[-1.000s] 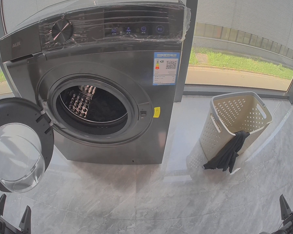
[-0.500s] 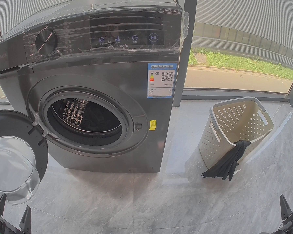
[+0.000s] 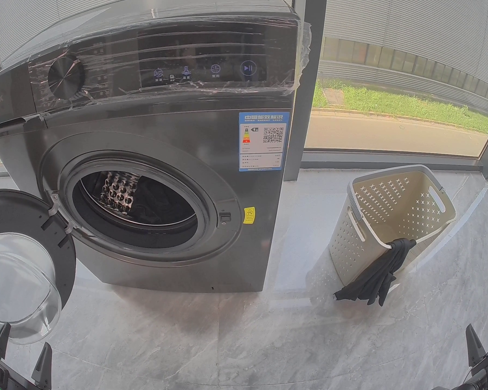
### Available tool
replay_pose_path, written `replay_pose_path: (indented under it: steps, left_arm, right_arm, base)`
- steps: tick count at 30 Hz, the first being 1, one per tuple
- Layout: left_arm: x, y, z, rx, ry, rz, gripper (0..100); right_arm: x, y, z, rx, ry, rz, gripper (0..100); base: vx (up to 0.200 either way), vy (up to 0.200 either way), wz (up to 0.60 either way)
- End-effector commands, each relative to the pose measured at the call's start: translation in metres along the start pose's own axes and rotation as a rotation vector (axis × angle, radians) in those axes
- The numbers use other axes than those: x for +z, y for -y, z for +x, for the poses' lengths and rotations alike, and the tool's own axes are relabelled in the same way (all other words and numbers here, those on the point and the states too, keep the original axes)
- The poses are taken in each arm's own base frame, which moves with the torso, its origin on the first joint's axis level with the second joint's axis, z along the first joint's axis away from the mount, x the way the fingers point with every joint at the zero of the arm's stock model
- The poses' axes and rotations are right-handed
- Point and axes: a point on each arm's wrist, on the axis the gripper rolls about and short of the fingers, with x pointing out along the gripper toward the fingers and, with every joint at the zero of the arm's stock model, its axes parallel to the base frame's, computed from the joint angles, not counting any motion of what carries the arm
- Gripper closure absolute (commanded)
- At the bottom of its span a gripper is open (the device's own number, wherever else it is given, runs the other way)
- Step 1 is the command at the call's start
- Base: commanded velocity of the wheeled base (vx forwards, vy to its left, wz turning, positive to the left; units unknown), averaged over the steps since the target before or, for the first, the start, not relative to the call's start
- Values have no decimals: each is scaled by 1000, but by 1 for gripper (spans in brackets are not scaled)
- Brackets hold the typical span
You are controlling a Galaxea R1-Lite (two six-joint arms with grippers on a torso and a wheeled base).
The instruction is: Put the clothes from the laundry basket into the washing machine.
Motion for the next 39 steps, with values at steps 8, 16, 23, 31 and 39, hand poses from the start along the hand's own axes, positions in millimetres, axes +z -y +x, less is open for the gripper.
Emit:
replay_pose_path:
  steps: [8, 16, 23, 31, 39]
  left_arm:
    - [-5, 0, 0, 1, -3, -1, 0]
    - [-5, 0, 0, 1, -3, -1, 0]
    - [-5, 0, 0, 1, -3, -1, 0]
    - [-5, 0, 0, 1, -4, -1, 0]
    - [-5, 0, 0, 1, -3, -1, 0]
  right_arm:
    - [-5, 0, 0, 1, -3, 0, 0]
    - [-5, 0, 0, 1, -3, 0, 0]
    - [-5, 0, 0, 1, -3, 0, 0]
    - [-5, 0, 0, 1, -3, 0, 0]
    - [-5, 0, 0, 1, -3, 0, 0]
  base:
    - [0, -200, 0]
    - [0, -50, 0]
    - [0, -29, 0]
    - [0, -200, 0]
    - [0, -150, 0]
